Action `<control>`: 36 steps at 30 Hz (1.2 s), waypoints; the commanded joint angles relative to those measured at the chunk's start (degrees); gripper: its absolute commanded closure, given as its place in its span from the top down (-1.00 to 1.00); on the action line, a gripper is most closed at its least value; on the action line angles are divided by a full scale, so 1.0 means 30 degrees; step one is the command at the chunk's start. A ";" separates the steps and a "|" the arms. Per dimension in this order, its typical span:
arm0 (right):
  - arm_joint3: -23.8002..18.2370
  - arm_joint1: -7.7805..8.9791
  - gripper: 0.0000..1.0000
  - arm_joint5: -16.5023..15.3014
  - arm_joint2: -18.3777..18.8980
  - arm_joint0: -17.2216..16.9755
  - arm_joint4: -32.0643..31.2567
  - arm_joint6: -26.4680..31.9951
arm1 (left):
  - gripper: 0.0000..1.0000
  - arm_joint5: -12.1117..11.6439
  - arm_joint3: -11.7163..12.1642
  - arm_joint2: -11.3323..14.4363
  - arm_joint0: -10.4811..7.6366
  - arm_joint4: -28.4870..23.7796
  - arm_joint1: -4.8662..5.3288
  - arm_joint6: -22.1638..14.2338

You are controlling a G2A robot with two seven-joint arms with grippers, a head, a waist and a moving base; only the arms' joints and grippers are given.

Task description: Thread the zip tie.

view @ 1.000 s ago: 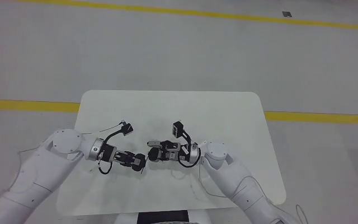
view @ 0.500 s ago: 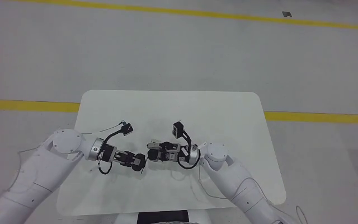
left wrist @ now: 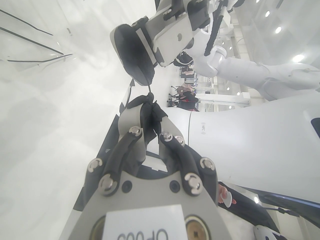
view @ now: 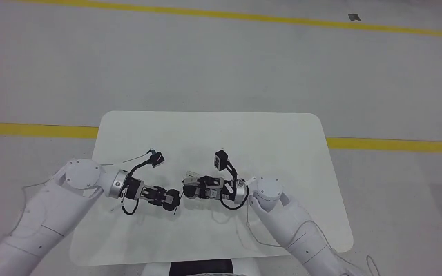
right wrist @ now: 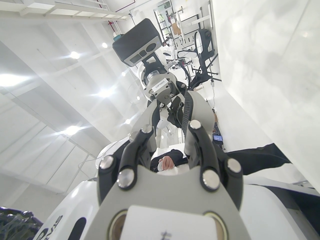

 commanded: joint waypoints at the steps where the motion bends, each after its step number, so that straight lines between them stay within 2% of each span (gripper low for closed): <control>1: -0.0018 0.0006 -0.62 -0.0010 -0.0010 0.0002 -0.0046 0.0002 | -1.00 0.0000 0.0000 0.0000 0.0000 0.0000 0.0000 0.0000; 8: -0.0050 0.0021 -0.74 -0.0085 -0.0027 -0.0010 -0.0128 -0.0033 | -1.00 0.0000 0.0000 0.0000 0.0000 0.0000 0.0000 0.0000; 10: -0.0056 0.0023 -1.00 -0.0100 -0.0039 -0.0008 -0.0151 -0.0036 | -1.00 0.0000 0.0000 0.0000 0.0000 0.0000 0.0000 0.0000; 25: -0.0063 0.0023 -0.74 -0.0170 -0.0075 0.0030 -0.0110 -0.0157 | -1.00 0.0000 0.0000 0.0000 0.0000 0.0000 0.0000 0.0000; 36: -0.0045 0.0044 -0.84 -0.0267 0.0001 0.0015 -0.0059 -0.0222 | -1.00 0.0000 0.0000 0.0000 0.0000 0.0000 0.0000 0.0000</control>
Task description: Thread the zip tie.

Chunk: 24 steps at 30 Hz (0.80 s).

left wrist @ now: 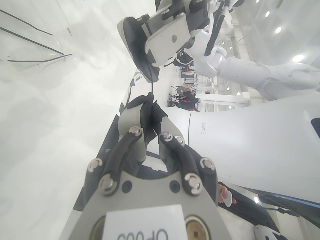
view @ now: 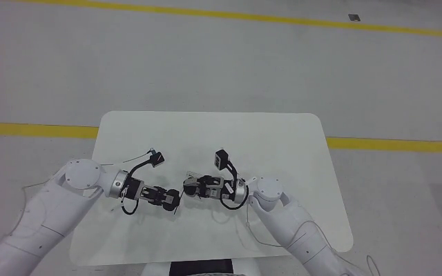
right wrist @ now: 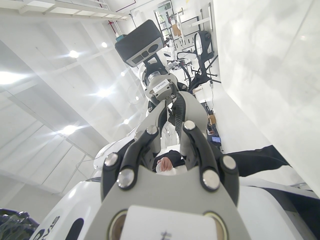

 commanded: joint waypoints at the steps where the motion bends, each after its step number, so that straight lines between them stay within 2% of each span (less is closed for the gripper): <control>1: 0.0008 0.0004 -0.86 -0.0010 0.0012 -0.0003 0.0001 -0.0010 | -1.00 0.0000 0.0000 0.0000 0.0000 0.0000 0.0000 0.0000; 6: 0.0046 0.0011 -1.00 -0.0006 0.0009 0.0004 -0.0041 -0.0032 | -1.00 0.0000 0.0000 0.0000 0.0000 0.0000 0.0000 0.0000; 15: 0.0066 0.0006 -1.00 0.0014 -0.0038 0.0049 -0.0120 -0.0123 | -1.00 0.0000 0.0000 0.0000 0.0000 0.0000 0.0000 0.0000; 16: 0.0063 0.0009 -1.00 0.0004 -0.0023 0.0053 -0.0116 -0.0122 | -0.18 0.0000 0.0000 0.0000 0.0000 0.0000 0.0000 0.0000; 17: 0.0049 0.0017 -1.00 -0.0010 0.0014 0.0061 -0.0130 -0.0137 | 1.00 0.0000 0.0000 0.0000 0.0000 0.0000 0.0000 0.0000; 24: -0.0341 0.0174 -1.00 0.0064 0.0552 -0.0087 -0.0340 -0.0265 | 1.00 0.0000 0.0000 0.0000 0.0000 0.0000 0.0000 0.0000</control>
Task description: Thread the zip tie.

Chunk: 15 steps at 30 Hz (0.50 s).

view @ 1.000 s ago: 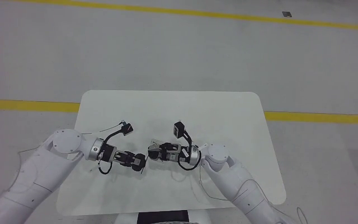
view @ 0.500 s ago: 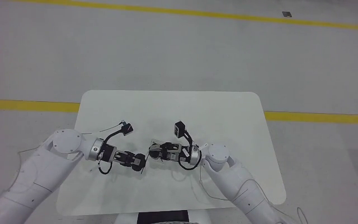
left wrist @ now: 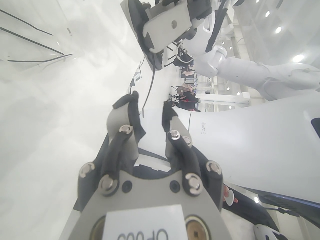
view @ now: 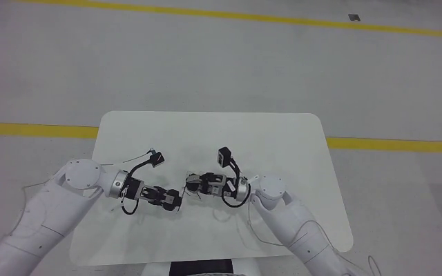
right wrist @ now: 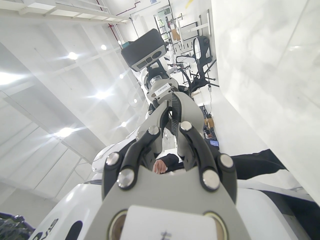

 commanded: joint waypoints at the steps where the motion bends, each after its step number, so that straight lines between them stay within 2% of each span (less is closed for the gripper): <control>1: -0.0120 0.0065 -1.00 0.0075 0.0198 -0.0048 -0.0053 0.0100 | 1.00 0.0000 0.0000 0.0000 0.0000 0.0000 0.0000 0.0000; 10: -0.0201 0.0112 -1.00 0.0135 0.0272 -0.0022 -0.0349 0.0164 | 1.00 0.0000 0.0000 0.0000 0.0000 0.0000 0.0000 0.0000; 13: -0.0236 0.0068 -1.00 -0.0295 0.0454 -0.0324 0.0213 -0.0739 | 1.00 0.0000 0.0314 0.0129 0.0364 -0.0859 -0.0077 0.1250; 15: -0.0275 0.0002 -1.00 -0.0949 0.0606 -0.0703 0.0939 -0.1590 | 1.00 0.0000 0.0675 0.0141 0.0688 -0.1574 -0.0161 0.2266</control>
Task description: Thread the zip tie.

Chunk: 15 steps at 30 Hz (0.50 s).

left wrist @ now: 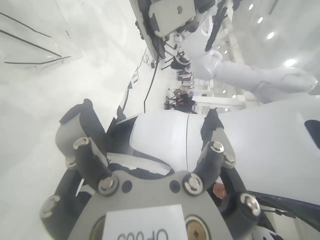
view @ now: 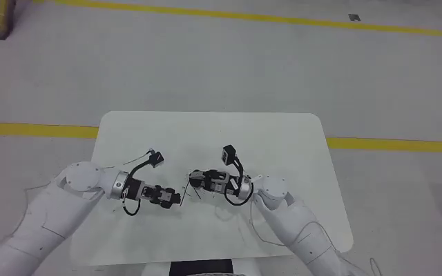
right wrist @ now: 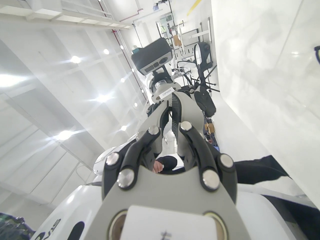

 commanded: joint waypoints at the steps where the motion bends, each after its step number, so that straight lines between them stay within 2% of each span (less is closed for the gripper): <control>1: -0.0039 -0.0069 -1.00 -0.0652 0.0098 -0.0361 0.0681 -0.0825 | 1.00 -0.0003 0.0286 -0.0013 0.0345 -0.0913 -0.0109 0.1124; 3: 0.0007 -0.0151 -1.00 -0.1182 0.0106 -0.0678 0.1208 -0.1589 | 1.00 -0.0003 0.0553 -0.0224 0.0731 -0.2051 -0.0284 0.2282; 6: 0.0048 -0.0284 -1.00 -0.1835 -0.0008 -0.0993 0.1803 -0.2469 | 1.00 -0.0003 0.0800 -0.0554 0.1197 -0.3226 -0.0573 0.3010; 10: 0.0183 -0.0532 -1.00 -0.2561 -0.0302 -0.1319 0.2663 -0.3901 | 1.00 -0.0003 0.1335 -0.0897 0.1751 -0.4354 -0.1243 0.3367; 13: 0.0203 -0.0676 -1.00 -0.3004 -0.0483 -0.1390 0.2384 -0.5241 | 1.00 -0.0003 0.1825 -0.1103 0.1832 -0.4623 -0.1773 0.3741; 15: 0.0133 -0.0701 -1.00 -0.3259 -0.0442 -0.1411 0.2391 -0.5446 | 1.00 -0.0003 0.1825 -0.1103 0.1832 -0.4623 -0.1773 0.3741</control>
